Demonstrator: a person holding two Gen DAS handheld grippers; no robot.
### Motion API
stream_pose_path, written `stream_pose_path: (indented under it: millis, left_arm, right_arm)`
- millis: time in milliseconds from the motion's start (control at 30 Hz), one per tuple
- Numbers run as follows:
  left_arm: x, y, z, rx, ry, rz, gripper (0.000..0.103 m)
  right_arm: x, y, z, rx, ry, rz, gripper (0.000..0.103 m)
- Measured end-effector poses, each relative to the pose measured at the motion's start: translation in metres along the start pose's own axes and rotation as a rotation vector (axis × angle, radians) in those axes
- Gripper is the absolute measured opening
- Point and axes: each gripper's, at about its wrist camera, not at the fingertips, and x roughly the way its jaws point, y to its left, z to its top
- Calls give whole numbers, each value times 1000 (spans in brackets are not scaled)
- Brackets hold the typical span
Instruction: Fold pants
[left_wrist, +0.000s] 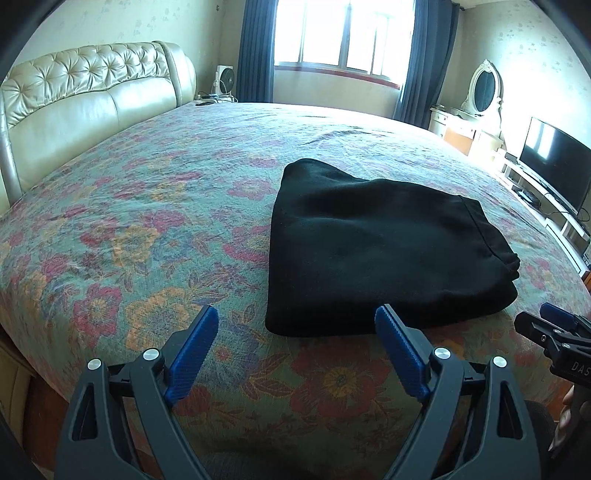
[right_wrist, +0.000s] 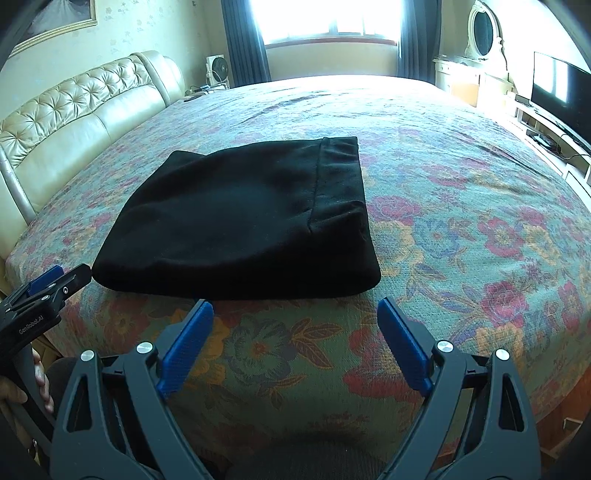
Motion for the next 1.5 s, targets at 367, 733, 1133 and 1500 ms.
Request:
stream_pose_path:
  millis: [367,733,1133,1500]
  left_arm:
    - [1,-1,-2,1,6,5,86]
    - [0,-6,-2,23,3,-4,86]
    - [-3,-11,-2,43,-16,6,86]
    - [3,-26,-2,105,1,85,86]
  right_arm:
    - [1,-2,-1,5,4,0,90]
    - [1,-3,-1,4,8,1,91]
    - [1,-3,-1,3,8,2,91]
    - [2,-2,-3,4,10,6,91]
